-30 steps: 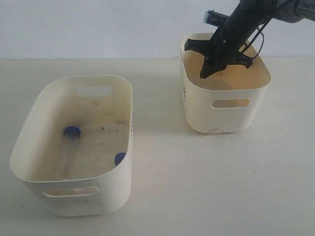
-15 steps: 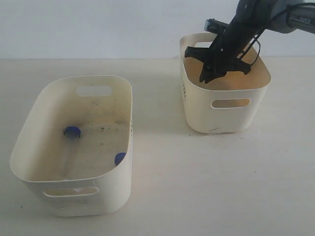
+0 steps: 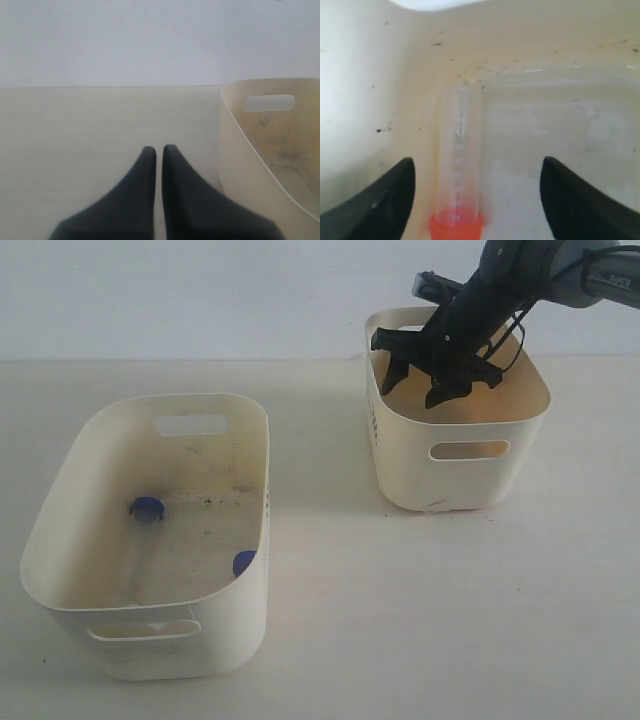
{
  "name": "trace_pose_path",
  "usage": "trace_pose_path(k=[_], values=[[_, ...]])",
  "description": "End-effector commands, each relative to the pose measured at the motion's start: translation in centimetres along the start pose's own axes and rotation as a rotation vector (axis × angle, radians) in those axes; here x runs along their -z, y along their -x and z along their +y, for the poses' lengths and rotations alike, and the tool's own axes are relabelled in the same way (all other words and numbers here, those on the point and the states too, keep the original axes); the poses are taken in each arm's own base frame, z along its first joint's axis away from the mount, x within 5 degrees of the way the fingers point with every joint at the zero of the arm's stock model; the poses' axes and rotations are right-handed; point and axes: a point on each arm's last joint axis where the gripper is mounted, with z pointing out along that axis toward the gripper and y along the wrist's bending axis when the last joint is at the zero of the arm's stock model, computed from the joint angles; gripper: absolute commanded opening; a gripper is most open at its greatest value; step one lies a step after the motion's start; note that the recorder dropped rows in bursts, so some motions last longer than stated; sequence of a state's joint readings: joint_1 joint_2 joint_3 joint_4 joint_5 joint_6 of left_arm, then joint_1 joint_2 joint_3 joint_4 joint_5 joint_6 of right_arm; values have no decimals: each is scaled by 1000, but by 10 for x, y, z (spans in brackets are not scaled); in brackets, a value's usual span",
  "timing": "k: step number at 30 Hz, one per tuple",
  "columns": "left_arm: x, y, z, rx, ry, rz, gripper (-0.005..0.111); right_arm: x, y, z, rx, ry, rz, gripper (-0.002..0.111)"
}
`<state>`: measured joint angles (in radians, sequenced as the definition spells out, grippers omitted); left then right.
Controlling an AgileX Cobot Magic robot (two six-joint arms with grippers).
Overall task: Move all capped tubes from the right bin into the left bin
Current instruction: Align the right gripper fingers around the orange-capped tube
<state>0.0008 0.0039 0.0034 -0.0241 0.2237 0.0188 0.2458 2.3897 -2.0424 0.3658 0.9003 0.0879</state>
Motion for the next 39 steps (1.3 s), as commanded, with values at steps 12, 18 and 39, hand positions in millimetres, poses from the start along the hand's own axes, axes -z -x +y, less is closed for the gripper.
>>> trace_pose_path(k=[12,18,39], values=[[1,3,0,4,0,-22,4,-12,-5,-9,-1,-18,58,76],[1,3,0,4,0,-22,4,-24,-10,-14,-7,-22,91,76],[1,3,0,4,0,-22,4,-40,-24,-10,0,3,189,76]])
